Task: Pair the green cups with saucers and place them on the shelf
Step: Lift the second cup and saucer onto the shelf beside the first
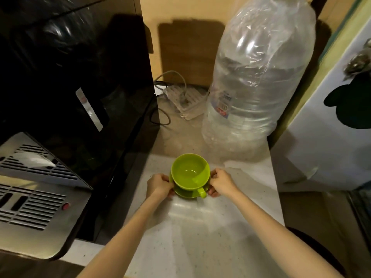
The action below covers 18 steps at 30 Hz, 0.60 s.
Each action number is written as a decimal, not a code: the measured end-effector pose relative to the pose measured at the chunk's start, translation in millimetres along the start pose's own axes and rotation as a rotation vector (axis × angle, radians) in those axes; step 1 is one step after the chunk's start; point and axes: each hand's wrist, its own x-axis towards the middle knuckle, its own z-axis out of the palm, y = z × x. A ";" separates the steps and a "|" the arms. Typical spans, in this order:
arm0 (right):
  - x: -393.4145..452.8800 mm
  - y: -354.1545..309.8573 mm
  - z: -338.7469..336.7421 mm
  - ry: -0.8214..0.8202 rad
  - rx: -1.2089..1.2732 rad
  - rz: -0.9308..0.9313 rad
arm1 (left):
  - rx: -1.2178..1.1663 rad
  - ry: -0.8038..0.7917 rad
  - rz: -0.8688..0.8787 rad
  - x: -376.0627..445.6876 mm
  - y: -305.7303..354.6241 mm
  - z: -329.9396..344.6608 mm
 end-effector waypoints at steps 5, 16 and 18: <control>1.0 -1.2 -1.7 0.003 0.007 0.006 | -0.004 -0.053 0.050 7.2 -5.7 -5.2; -21.4 -29.3 -26.3 -0.039 0.080 -0.203 | -0.283 -0.158 0.106 -8.4 24.6 -19.6; -29.1 -43.6 -36.6 -0.003 0.181 -0.244 | -0.352 -0.140 0.156 -18.2 38.6 -25.1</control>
